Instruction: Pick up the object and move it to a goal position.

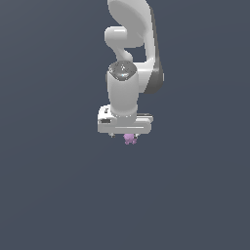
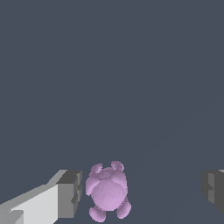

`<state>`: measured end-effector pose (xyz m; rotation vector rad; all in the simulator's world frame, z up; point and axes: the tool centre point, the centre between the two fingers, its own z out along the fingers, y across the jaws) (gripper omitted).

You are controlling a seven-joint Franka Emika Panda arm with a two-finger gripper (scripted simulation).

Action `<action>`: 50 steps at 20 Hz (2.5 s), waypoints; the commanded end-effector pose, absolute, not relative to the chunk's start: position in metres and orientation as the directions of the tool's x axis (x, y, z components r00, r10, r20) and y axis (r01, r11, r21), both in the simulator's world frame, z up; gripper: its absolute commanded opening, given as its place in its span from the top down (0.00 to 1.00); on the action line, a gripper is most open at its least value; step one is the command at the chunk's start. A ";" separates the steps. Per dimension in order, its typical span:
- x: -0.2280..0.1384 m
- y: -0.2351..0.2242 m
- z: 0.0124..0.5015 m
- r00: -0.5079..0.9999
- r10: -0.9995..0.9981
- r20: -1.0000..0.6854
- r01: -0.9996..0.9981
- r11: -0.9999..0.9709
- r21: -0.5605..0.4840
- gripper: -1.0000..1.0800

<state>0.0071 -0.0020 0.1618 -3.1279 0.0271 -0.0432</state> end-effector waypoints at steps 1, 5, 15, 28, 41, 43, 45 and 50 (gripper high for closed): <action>0.007 -0.002 0.162 0.999 -0.018 0.027 -0.017 -1.000 -0.014 0.04; 0.008 -0.003 0.163 0.999 -0.023 0.028 -0.023 -1.000 -0.021 0.04; 0.009 -0.006 0.167 0.999 -0.036 0.030 -0.035 -0.999 -0.039 0.04; -0.018 0.007 0.137 0.999 0.049 0.020 0.049 -0.999 -0.021 0.04; -0.070 0.028 0.093 0.981 0.192 0.001 0.192 -0.981 -0.001 0.04; -0.073 0.029 0.091 0.980 0.199 0.000 0.199 -0.980 0.000 0.04; -0.073 0.029 0.090 0.980 0.201 0.000 0.201 -0.980 0.000 0.04; -0.073 0.029 0.086 0.980 0.198 0.000 0.198 -0.980 0.000 0.04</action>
